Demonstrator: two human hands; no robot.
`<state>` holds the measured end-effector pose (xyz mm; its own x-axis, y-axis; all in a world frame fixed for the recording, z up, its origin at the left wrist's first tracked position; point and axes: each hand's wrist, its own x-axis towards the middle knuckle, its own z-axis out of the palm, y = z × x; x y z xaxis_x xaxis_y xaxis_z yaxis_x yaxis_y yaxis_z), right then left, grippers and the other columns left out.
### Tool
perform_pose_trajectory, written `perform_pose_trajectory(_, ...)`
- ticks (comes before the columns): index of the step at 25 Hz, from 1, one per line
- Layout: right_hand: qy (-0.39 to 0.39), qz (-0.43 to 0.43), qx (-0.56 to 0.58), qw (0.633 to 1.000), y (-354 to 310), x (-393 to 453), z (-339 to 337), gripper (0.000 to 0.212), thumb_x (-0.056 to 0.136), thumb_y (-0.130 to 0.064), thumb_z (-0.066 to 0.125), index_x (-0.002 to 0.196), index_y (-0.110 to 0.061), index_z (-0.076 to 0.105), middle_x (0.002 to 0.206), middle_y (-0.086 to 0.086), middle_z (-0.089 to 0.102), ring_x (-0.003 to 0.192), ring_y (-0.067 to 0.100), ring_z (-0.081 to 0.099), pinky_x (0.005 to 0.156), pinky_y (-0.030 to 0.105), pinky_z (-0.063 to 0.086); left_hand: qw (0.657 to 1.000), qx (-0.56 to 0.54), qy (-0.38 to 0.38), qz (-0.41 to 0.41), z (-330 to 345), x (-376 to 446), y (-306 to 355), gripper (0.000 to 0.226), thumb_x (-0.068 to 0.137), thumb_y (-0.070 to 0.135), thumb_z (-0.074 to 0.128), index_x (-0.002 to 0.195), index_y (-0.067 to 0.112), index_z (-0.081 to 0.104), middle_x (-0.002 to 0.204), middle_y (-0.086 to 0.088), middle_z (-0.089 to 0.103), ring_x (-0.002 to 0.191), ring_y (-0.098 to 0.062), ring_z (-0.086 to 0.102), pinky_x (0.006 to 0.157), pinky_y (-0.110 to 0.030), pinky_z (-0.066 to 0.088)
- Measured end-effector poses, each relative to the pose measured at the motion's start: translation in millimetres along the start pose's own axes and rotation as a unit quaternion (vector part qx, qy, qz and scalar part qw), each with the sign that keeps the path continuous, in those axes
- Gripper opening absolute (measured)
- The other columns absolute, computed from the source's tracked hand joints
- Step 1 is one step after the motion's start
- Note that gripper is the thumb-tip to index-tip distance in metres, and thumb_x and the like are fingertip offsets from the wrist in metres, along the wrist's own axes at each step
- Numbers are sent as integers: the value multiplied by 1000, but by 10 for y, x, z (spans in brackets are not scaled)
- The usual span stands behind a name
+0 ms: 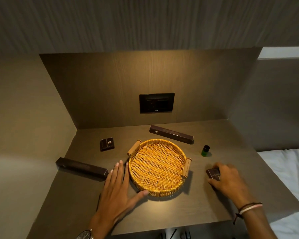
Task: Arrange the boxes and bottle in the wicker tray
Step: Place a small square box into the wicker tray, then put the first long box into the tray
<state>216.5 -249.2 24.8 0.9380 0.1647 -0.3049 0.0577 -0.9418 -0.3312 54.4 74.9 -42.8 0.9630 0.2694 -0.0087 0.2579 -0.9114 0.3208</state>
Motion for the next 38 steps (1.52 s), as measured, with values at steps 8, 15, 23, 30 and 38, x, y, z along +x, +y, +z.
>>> perform_pose_trajectory(8, 104, -44, 31, 993, -143, -85, -205, 56, 80, -34, 76, 128, -27, 51, 110, -1, 54, 96, 14, 51, 82, 35, 52, 999, 53, -4, 12, 38, 62, 109, 119, 65, 103, 17, 149, 32, -29, 159, -5, -37, 143, -17, -39, 115, -43, -30)
perform_pose_trajectory(15, 107, -210, 69, 969, -696, -236, -388, 55, 79, -31, 79, 128, -30, 56, 120, -5, 61, 106, 8, 53, 87, 30, 48, 998, 57, 5, 9, 54, 74, 117, 114, 67, 102, 15, 149, 34, -26, 160, -5, -35, 144, -17, -37, 114, -44, -30)
perform_pose_trajectory(23, -20, -282, -24, 959, -1177, -55, -50, 64, 77, -32, 81, 133, -29, 50, 130, -2, 60, 121, 19, 57, 93, 34, 55, 998, 63, -8, 0, 43, 99, 129, 117, 65, 103, 14, 152, 31, -20, 161, -7, -31, 145, -19, -35, 118, -50, -23)
perform_pose_trajectory(30, -128, -321, -6, 938, -1355, -24, 172, 50, 83, -37, 74, 129, -30, 57, 123, -3, 67, 112, 14, 63, 90, 33, 57, 999, 53, -10, 5, 16, 76, 151, 117, 64, 103, 10, 151, 33, -23, 161, -6, -32, 145, -18, -36, 117, -46, -26)
perform_pose_trajectory(38, 62, -242, 18, 968, -1279, 579, -263, 40, 90, -33, 66, 127, -24, 57, 125, 3, 64, 113, 20, 60, 91, 38, 54, 998, 66, -15, 0, 11, 92, 151, 114, 65, 102, 6, 151, 32, -23, 157, -6, -38, 144, -19, -37, 117, -46, -25)
